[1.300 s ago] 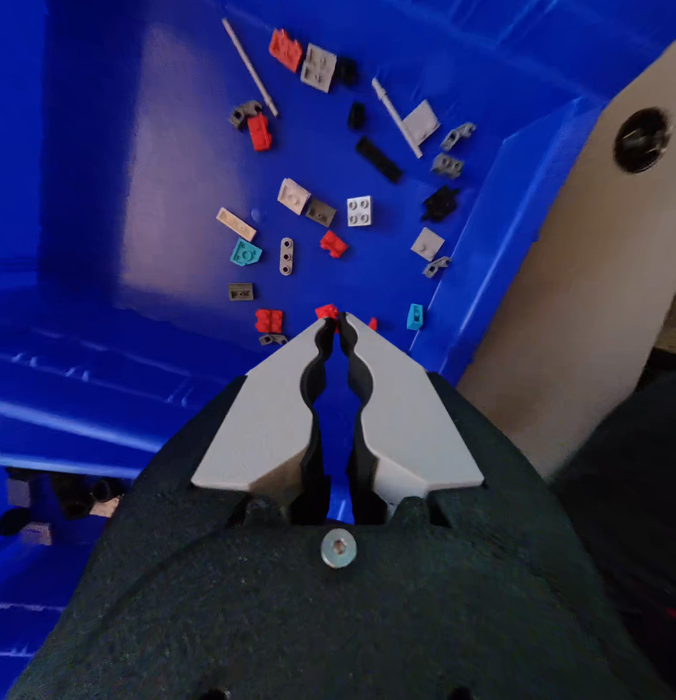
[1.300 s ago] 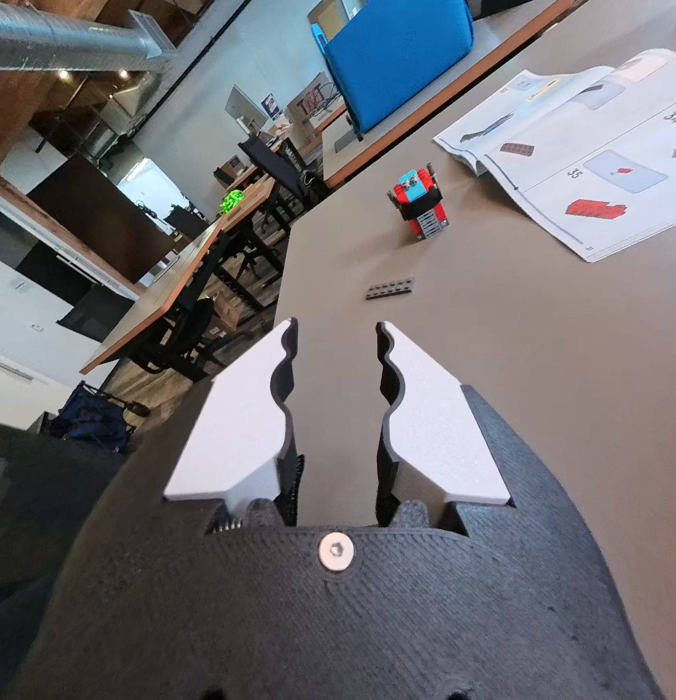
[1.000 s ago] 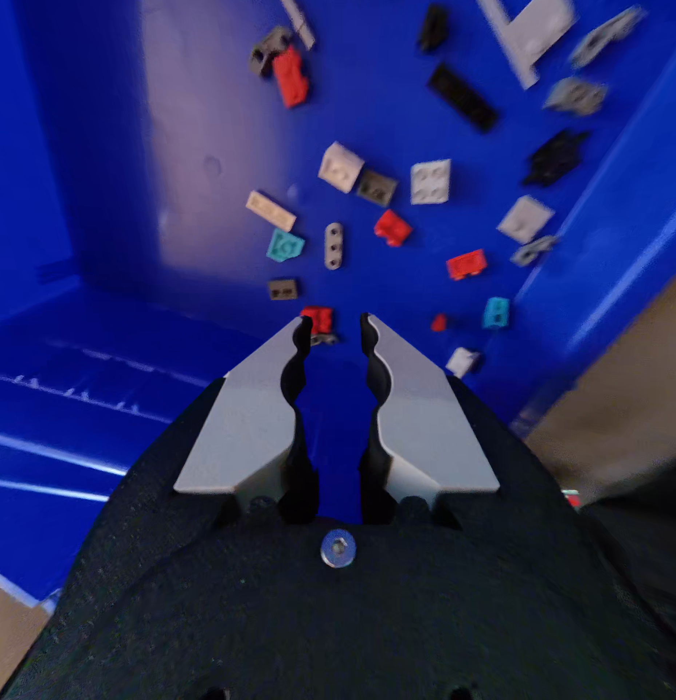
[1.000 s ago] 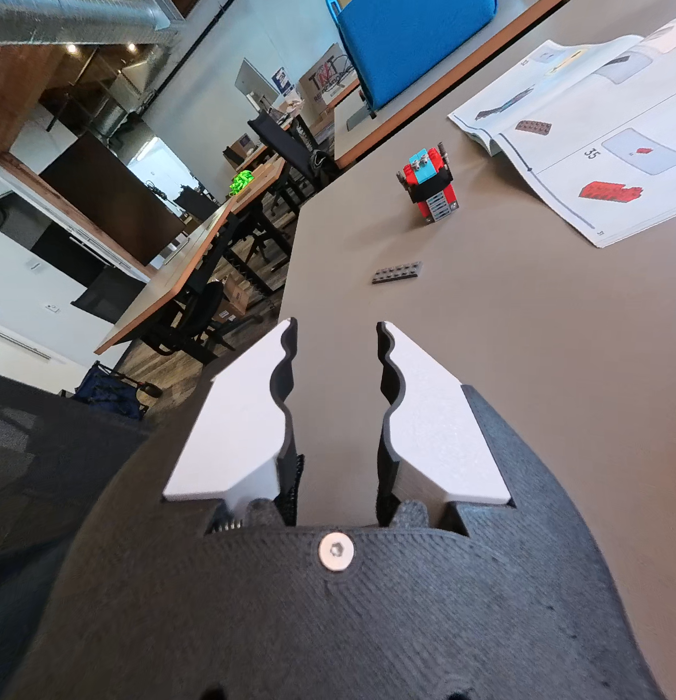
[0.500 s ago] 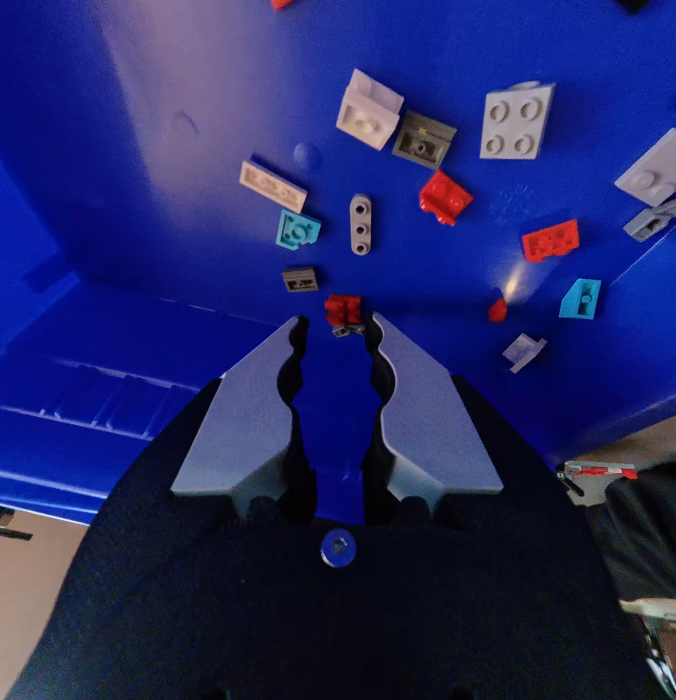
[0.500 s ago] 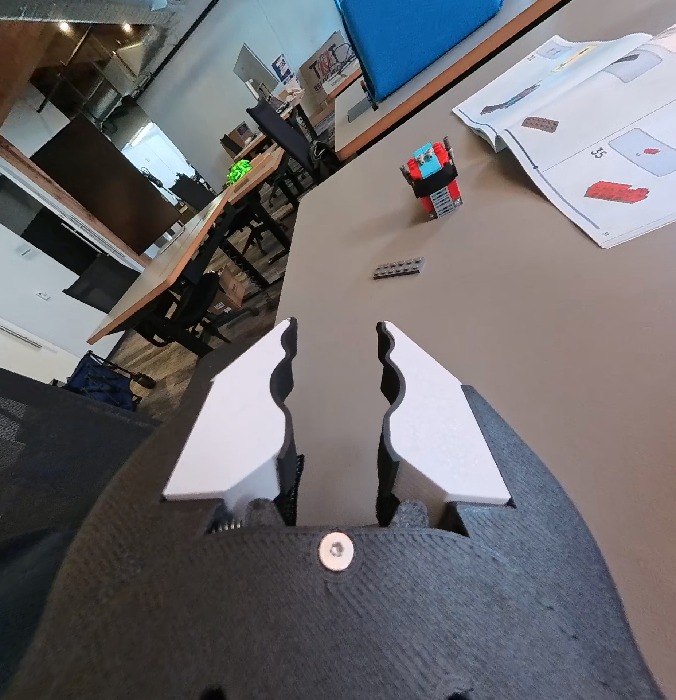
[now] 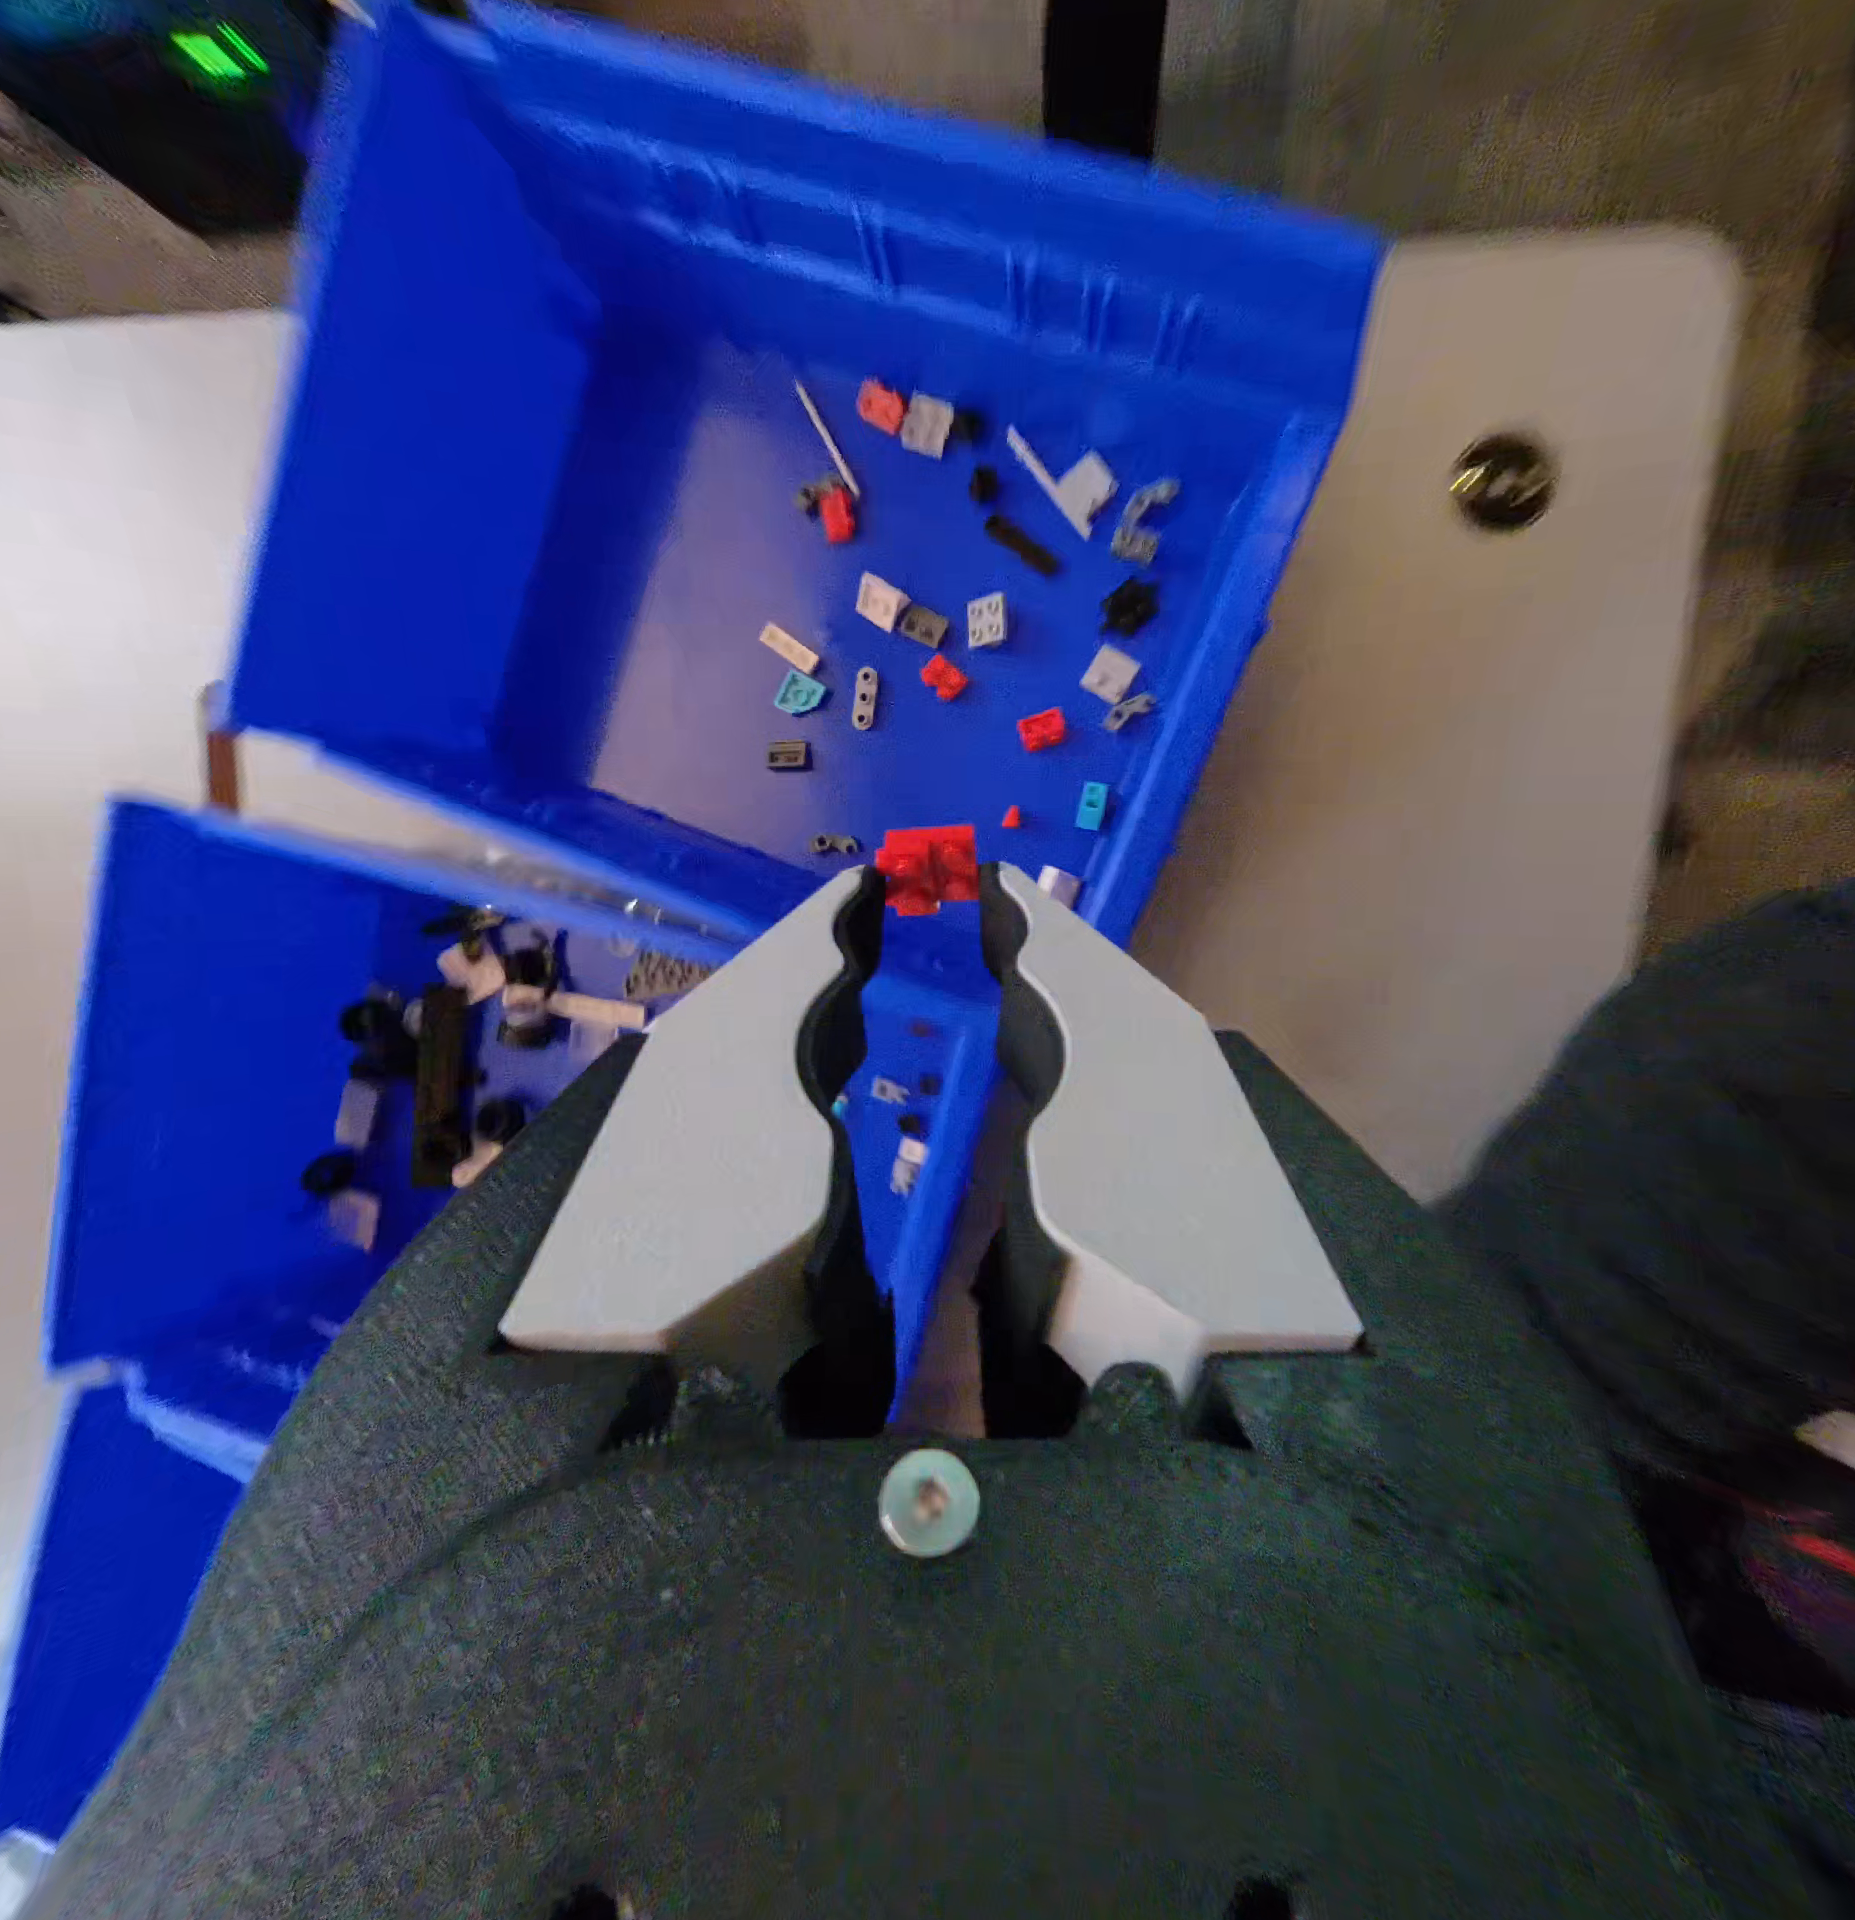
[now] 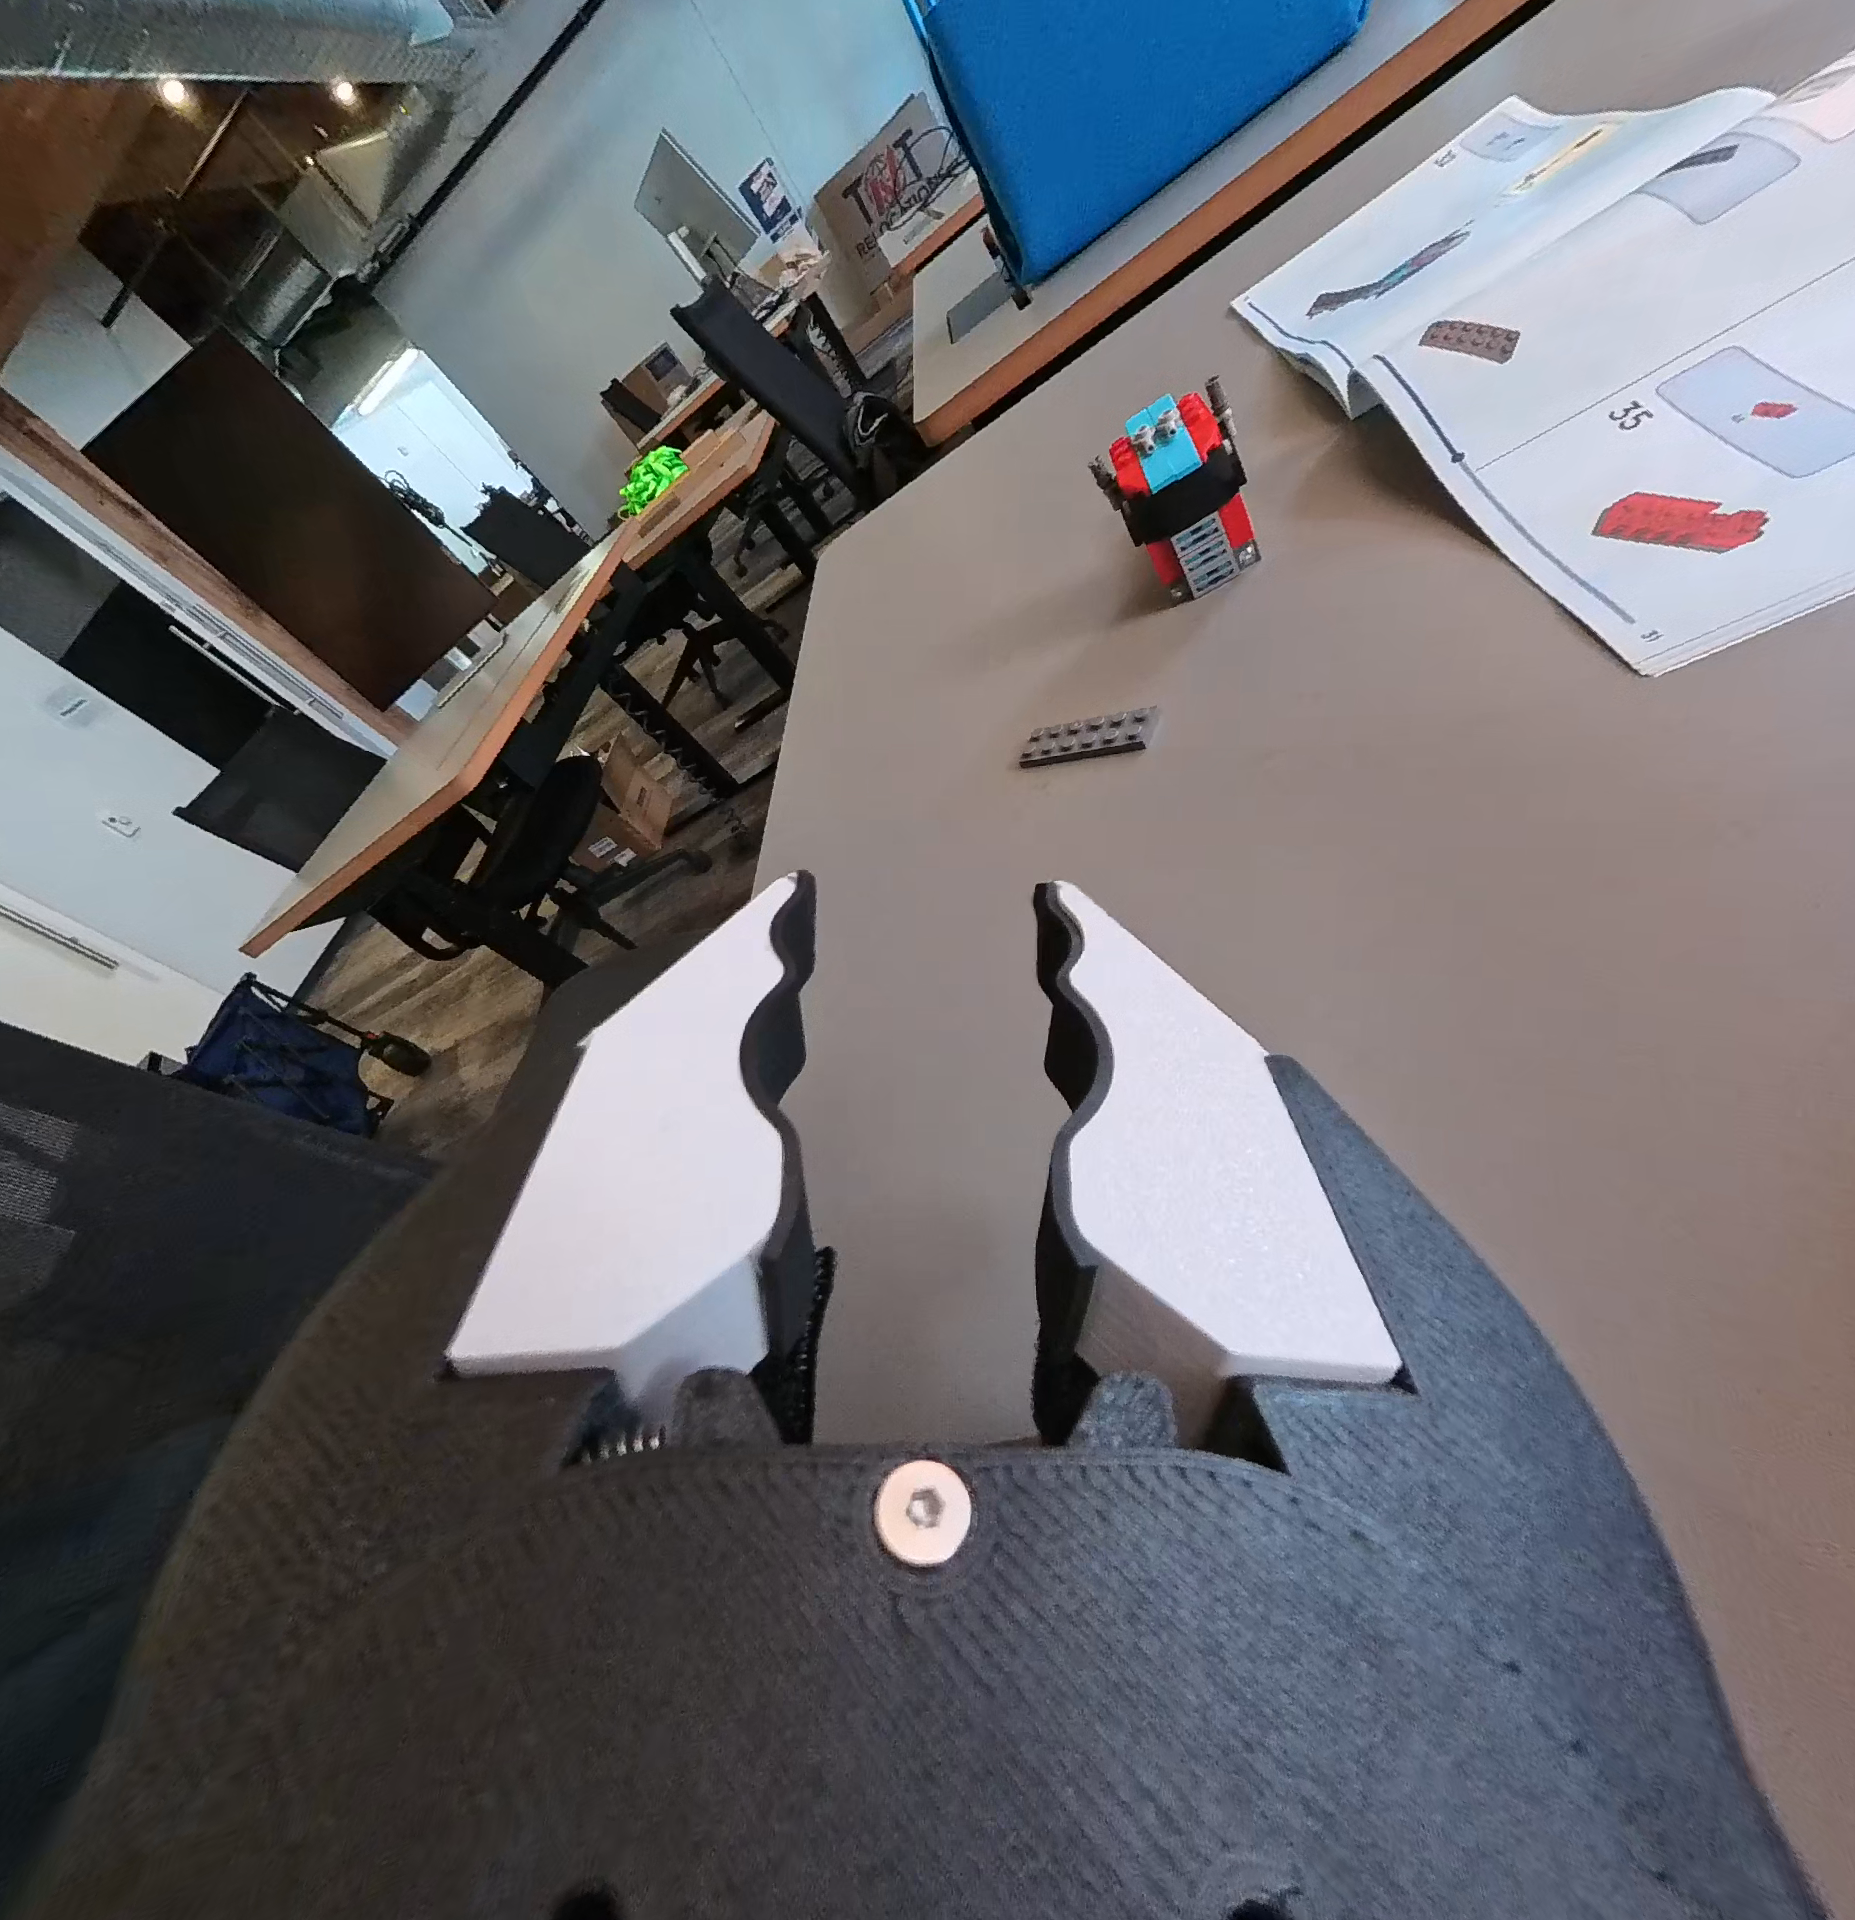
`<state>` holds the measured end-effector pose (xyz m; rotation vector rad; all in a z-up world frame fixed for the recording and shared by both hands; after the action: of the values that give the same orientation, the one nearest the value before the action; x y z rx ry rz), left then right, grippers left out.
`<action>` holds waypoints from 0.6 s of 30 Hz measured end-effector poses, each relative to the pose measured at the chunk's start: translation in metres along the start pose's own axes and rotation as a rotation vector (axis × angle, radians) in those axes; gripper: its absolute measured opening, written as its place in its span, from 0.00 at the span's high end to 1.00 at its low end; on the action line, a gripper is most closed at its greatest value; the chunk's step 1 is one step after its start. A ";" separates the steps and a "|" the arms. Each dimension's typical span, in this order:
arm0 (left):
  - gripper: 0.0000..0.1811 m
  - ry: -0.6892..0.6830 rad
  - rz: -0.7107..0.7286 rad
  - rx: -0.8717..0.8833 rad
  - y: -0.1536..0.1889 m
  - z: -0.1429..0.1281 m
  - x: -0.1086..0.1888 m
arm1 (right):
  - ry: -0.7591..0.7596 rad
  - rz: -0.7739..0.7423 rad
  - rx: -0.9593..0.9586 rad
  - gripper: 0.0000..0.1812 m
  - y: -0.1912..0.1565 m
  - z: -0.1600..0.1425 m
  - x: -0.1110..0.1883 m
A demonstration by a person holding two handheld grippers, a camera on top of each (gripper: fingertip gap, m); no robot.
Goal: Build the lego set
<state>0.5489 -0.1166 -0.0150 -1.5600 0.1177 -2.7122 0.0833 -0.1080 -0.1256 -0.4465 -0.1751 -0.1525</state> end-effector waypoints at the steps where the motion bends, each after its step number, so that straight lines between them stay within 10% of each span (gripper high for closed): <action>1: 0.90 0.092 0.019 0.051 0.000 -0.010 0.031 | 0.003 -0.006 0.000 0.77 0.001 0.000 0.000; 4: 0.90 0.305 0.118 0.262 -0.014 -0.082 0.110 | 0.014 -0.029 0.003 0.77 0.003 0.002 0.001; 9: 0.90 0.445 0.256 0.671 -0.017 -0.277 0.184 | 0.071 -0.096 -0.009 0.77 0.012 0.008 0.006; 18: 0.90 0.410 0.312 0.840 -0.034 -0.480 0.202 | 0.164 -0.191 -0.038 0.77 0.031 0.021 0.016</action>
<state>0.0338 -0.0634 -0.0782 -0.6829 -0.6301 -2.2920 0.1014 -0.0727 -0.1163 -0.4525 -0.0532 -0.3790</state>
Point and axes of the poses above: each gripper's, where its closed fingertips meet, x back along the fingers, z out of its top, y = z × x across the jaws, the point moved 1 cm from there along x, back along the fingers, and after that the axes turned 9 degrees about x, right-handed, at the moved point
